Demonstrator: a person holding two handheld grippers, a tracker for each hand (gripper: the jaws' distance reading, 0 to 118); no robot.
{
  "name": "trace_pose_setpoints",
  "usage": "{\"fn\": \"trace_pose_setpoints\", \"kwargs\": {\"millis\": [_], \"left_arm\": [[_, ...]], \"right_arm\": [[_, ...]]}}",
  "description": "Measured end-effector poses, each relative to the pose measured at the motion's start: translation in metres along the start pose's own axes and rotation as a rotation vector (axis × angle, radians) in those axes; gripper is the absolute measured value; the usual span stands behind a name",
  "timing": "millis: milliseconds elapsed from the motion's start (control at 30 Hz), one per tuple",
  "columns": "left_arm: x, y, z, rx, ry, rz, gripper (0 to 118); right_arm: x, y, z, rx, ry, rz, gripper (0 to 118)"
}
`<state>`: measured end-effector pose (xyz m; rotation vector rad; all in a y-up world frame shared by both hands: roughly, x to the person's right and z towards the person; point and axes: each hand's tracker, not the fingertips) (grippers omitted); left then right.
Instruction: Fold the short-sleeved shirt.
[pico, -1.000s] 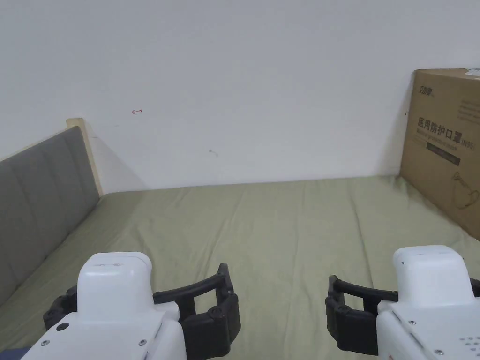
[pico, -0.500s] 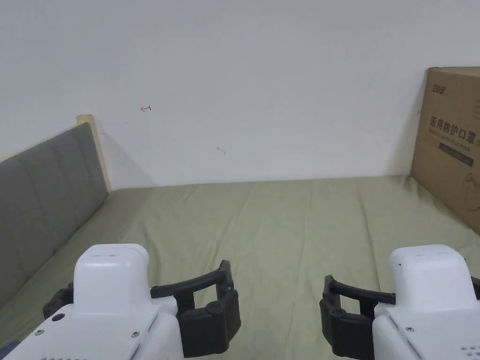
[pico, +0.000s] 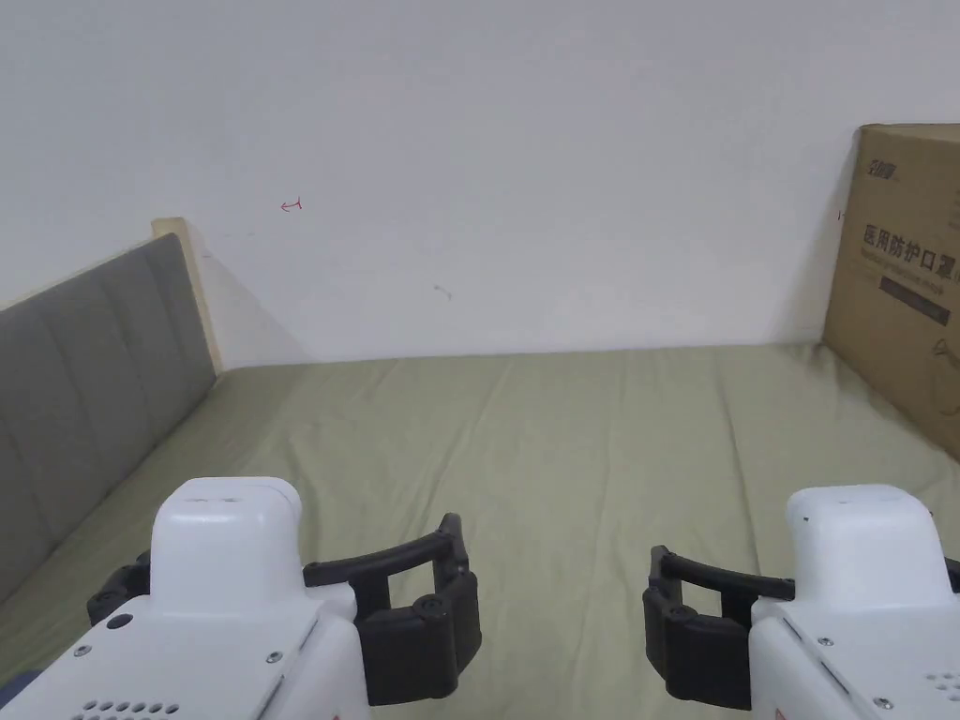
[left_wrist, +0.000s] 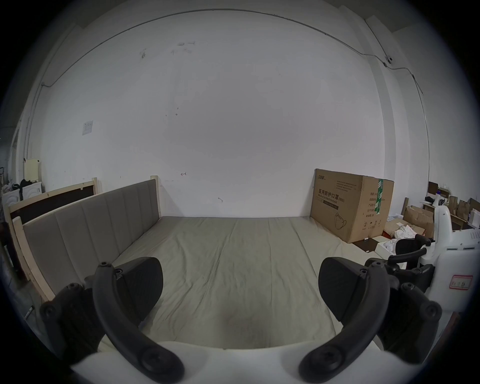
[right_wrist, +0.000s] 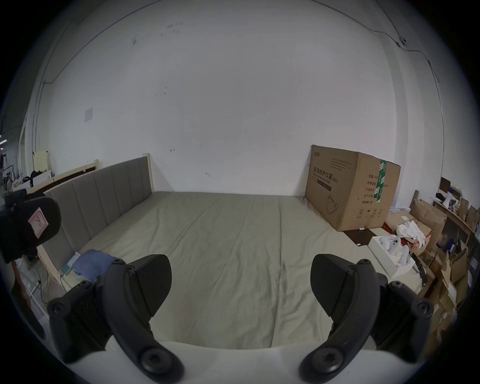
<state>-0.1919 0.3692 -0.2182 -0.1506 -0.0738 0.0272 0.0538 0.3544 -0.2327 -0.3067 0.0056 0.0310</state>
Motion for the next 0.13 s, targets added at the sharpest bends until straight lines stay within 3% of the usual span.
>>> {"fn": "trace_pose_setpoints", "kwargs": {"millis": [133], "left_arm": [[-0.0026,-0.0002,-0.001,-0.003,0.005,0.008,118]], "right_arm": [[0.0005,0.0007,0.0021,0.02,0.042,-0.014,110]]}}
